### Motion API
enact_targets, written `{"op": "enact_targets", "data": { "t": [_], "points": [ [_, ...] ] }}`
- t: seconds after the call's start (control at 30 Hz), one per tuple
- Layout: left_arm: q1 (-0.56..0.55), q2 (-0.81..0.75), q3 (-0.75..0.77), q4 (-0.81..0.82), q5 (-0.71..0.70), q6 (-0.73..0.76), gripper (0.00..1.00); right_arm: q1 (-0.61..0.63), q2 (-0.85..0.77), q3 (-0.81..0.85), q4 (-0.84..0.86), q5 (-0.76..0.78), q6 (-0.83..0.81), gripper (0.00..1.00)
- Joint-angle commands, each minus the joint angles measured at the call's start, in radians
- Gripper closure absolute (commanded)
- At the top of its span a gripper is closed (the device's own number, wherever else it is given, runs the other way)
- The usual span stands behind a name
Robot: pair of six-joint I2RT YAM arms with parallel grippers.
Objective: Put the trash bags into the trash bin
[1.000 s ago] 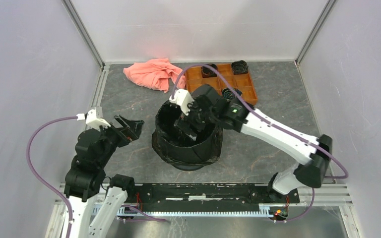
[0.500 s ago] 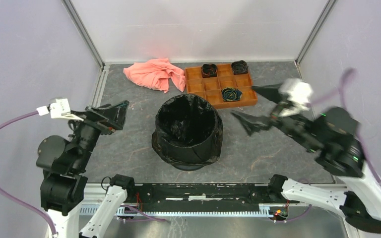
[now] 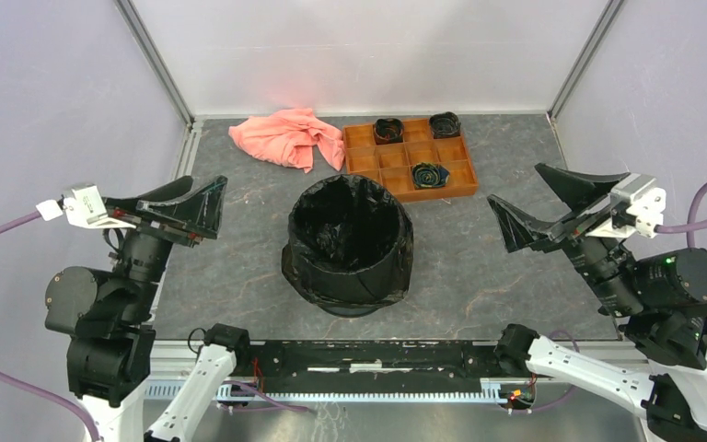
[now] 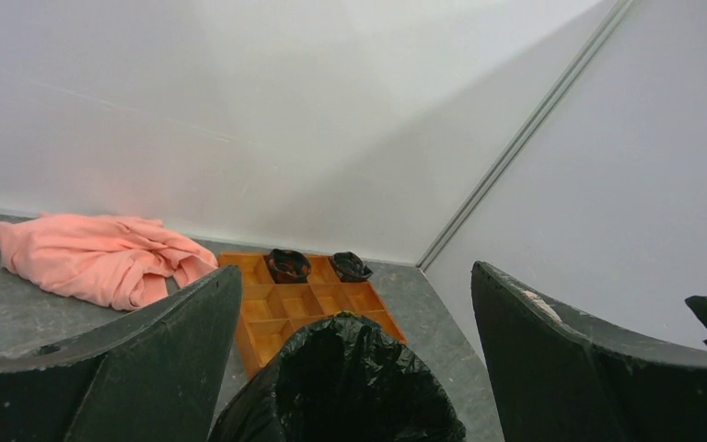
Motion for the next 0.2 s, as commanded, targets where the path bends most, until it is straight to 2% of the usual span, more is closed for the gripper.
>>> {"op": "enact_targets", "data": {
  "t": [0.0, 0.17],
  "points": [
    [-0.001, 0.025, 0.043, 0.036, -0.025, 0.048, 0.00, 0.001, -0.010, -0.014, 0.034, 0.097, -0.012, 0.02],
    [-0.001, 0.026, 0.038, 0.045, -0.026, 0.048, 0.00, 0.000, -0.032, -0.076, 0.041, 0.121, -0.021, 0.02]
  ]
}}
